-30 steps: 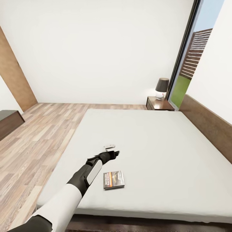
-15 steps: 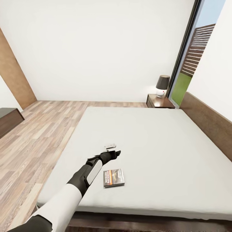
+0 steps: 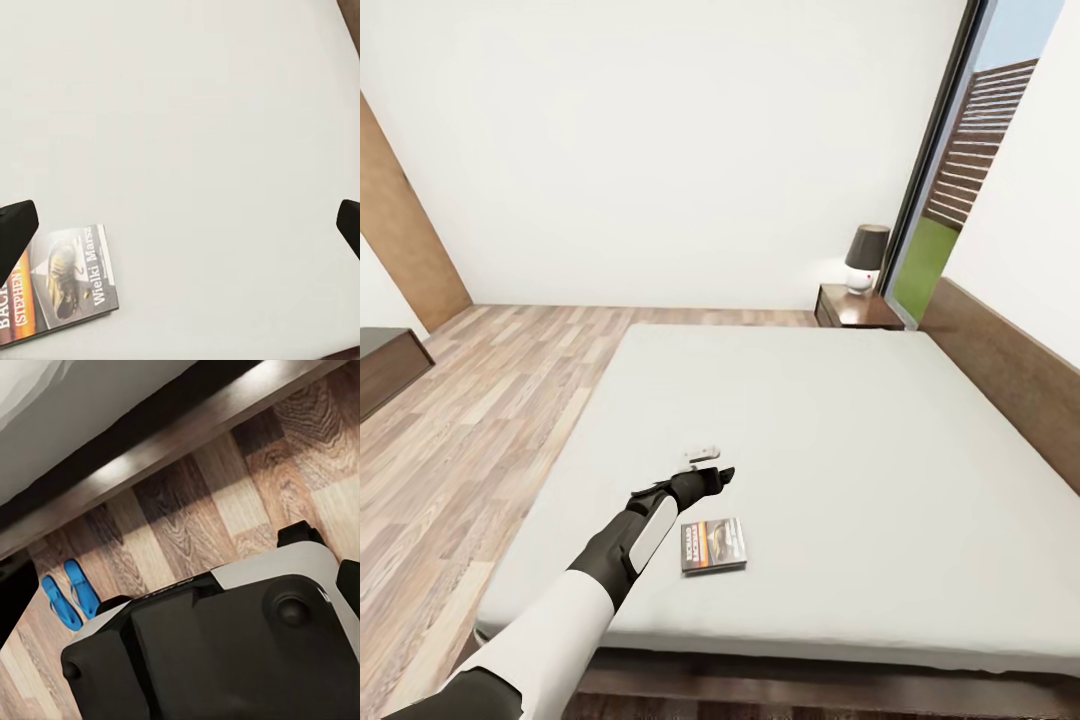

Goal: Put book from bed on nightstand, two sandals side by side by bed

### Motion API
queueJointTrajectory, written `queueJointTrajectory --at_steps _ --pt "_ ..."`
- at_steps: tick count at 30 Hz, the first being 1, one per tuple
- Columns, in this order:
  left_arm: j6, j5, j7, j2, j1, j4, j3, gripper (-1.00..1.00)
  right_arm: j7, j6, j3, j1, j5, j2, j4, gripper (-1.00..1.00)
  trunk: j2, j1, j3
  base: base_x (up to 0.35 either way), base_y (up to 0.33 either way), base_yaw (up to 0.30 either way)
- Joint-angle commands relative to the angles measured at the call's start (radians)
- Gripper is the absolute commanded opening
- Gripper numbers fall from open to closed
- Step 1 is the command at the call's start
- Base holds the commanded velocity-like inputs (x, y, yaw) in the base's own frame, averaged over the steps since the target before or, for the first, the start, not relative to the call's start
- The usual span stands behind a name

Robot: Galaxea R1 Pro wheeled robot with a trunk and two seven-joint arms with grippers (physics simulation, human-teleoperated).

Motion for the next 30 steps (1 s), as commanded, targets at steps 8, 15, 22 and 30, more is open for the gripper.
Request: queueJointTrajectory --at_steps 8,15,22,30 --pt "0.004 0.004 0.0 0.0 -0.001 -0.001 0.001 1.0 0.006 0.002 -0.005 -0.002 -0.004 0.0 0.004 1.0 -0.002 0.001 -0.015 0.0 0.0 0.0" --pt "0.004 0.004 0.0 0.0 -0.001 -0.001 0.003 1.0 0.006 0.002 -0.005 -0.002 -0.003 0.0 0.004 1.0 -0.002 0.001 -0.026 0.0 0.0 0.0" --pt "0.003 0.005 0.0 0.0 -0.001 -0.001 0.004 1.0 0.006 0.002 -0.005 -0.002 -0.003 -0.002 0.004 1.0 -0.002 0.001 -0.037 0.0 0.0 0.0" --pt "0.003 0.006 0.0 0.0 0.0 0.001 0.004 1.0 0.005 0.002 -0.005 -0.002 -0.003 -0.002 0.004 1.0 -0.002 0.001 -0.049 0.0 0.0 0.0"
